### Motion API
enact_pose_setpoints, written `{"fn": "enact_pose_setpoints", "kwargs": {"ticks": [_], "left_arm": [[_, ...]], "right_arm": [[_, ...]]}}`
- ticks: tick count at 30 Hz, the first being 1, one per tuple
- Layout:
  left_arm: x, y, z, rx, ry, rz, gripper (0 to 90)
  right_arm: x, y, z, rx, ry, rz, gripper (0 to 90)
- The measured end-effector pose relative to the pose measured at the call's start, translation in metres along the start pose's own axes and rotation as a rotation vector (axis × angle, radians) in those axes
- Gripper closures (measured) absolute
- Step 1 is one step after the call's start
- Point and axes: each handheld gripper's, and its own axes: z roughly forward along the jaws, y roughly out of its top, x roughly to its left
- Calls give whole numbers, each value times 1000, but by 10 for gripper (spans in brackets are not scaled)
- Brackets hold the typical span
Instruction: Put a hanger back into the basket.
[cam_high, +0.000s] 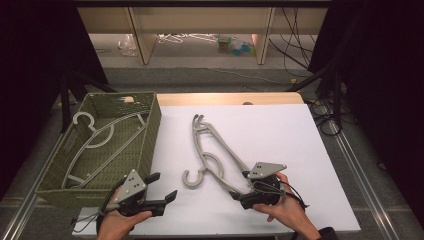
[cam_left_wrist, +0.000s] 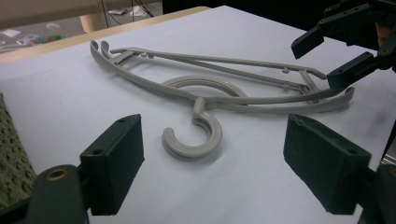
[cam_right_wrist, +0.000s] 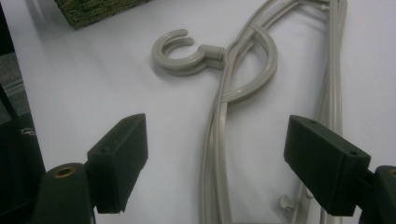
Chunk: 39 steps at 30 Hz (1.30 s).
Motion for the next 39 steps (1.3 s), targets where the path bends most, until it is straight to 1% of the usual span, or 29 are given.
{"fn": "enact_pose_setpoints", "kwargs": {"ticks": [1,2,3,4,6,7,8,9,10,11,12,13,14,15,17,18,20,21,22,24,25,26,27,28,29,30,32,34,39], "left_arm": [[1,0,-1,5,1,16,188],[2,0,-1,-2,-6,21,186],[2,0,-1,-2,-6,21,186],[1,-1,-1,-1,-4,6,186],[0,-2,0,3,1,6,185],[0,-2,0,3,1,6,184],[-1,-2,1,8,3,23,184],[-1,-2,2,-4,-8,21,184],[-1,-2,2,8,2,33,185],[-1,-2,2,8,2,33,185],[-2,-3,4,2,-7,42,185],[-3,-3,4,10,1,40,185],[-4,-3,4,8,-3,35,186],[-4,-3,4,7,-3,34,188],[-5,-2,4,5,-8,35,189],[-5,-2,4,2,-10,33,189],[-7,-2,4,-9,-16,31,189],[-7,-2,4,-15,-24,30,190],[-8,-1,3,-13,-18,34,190],[-10,0,3,-19,-26,35,192],[-10,0,3,-17,-31,52,192],[-11,-1,3,-13,-32,40,192],[-11,-1,3,-13,-32,40,192],[-12,-1,3,-14,-34,39,192],[-12,-1,4,-13,-36,41,192],[-12,-1,4,-12,-36,44,192],[-12,-2,5,-14,-43,40,192],[-11,-2,4,-4,-34,45,192],[-11,-3,6,-6,-48,39,193]], "right_arm": [[1,0,1,7,-6,-2,232],[1,1,3,10,-6,-10,233],[1,1,3,10,-6,-10,233],[1,1,6,17,-9,-19,232],[2,3,15,39,-12,-40,237],[2,3,15,39,-12,-40,237],[3,4,23,64,-19,-55,242],[3,4,23,64,-19,-55,242],[4,5,30,82,-25,-68,257],[4,5,30,82,-25,-68,257],[4,7,37,96,-41,-67,268],[5,8,39,105,-45,-62,276],[4,10,43,113,-51,-71,293],[3,12,45,145,-37,-53,309],[2,13,53,160,-50,-41,342],[2,14,55,176,-46,-40,363],[2,16,60,211,-39,-7,395],[2,17,63,220,-40,-17,414],[2,18,64,233,-36,-13,424],[1,19,67,250,-35,-14,457],[1,20,68,262,-33,-12,474],[1,20,69,272,-32,-10,492],[1,20,69,272,-32,-10,492],[-1,21,72,275,-23,-21,529],[0,21,73,287,-26,-7,546],[-2,21,75,293,-14,-18,558],[-3,22,77,302,-7,-9,595],[-4,22,78,310,-3,-9,603],[-4,25,80,327,-9,-11,652]]}}
